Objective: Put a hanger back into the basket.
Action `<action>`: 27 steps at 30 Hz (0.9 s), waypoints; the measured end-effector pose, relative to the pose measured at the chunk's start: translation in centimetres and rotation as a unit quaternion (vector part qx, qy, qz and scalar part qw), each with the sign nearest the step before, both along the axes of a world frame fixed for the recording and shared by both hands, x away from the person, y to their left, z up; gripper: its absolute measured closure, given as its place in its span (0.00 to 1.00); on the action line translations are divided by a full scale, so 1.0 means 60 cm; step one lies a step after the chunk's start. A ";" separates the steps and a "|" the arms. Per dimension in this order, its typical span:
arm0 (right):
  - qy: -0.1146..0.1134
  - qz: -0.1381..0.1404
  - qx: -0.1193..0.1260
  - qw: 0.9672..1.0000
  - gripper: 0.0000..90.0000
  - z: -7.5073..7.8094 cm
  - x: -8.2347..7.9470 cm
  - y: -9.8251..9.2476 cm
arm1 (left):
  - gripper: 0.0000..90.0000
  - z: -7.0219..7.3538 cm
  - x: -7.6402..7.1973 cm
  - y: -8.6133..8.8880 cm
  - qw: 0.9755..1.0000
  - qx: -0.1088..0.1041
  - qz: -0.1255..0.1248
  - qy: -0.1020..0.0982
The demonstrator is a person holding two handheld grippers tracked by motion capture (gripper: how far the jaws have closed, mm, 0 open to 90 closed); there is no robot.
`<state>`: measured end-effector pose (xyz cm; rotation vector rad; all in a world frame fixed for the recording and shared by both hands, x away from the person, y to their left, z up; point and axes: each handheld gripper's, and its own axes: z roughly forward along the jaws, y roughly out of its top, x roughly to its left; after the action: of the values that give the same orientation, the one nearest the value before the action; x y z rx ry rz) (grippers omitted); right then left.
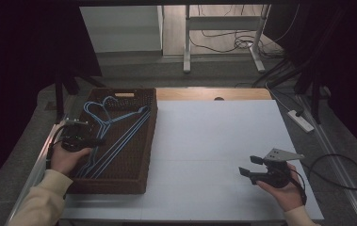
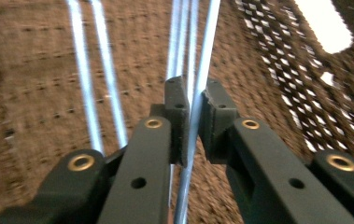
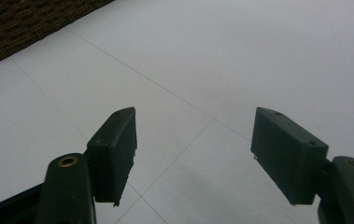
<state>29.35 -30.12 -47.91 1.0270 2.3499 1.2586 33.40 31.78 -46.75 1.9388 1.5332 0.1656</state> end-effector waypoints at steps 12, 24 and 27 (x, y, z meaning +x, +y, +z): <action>0.000 0.000 0.001 1.000 0.36 0.000 0.000 0.001 | 0.39 0.040 -0.024 -0.007 0.995 -0.011 -0.005 -0.104; 0.007 -0.003 0.001 1.000 0.34 -0.001 0.002 0.000 | 0.31 0.104 -0.077 -0.038 0.982 -0.035 -0.058 -0.174; 0.011 -0.003 0.001 1.000 0.33 -0.002 0.003 0.001 | 0.30 0.103 -0.093 -0.052 0.981 -0.040 -0.069 -0.176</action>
<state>29.53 -30.09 -48.04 1.0541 2.3609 1.2548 27.85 28.66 -40.57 1.8296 1.1536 0.3593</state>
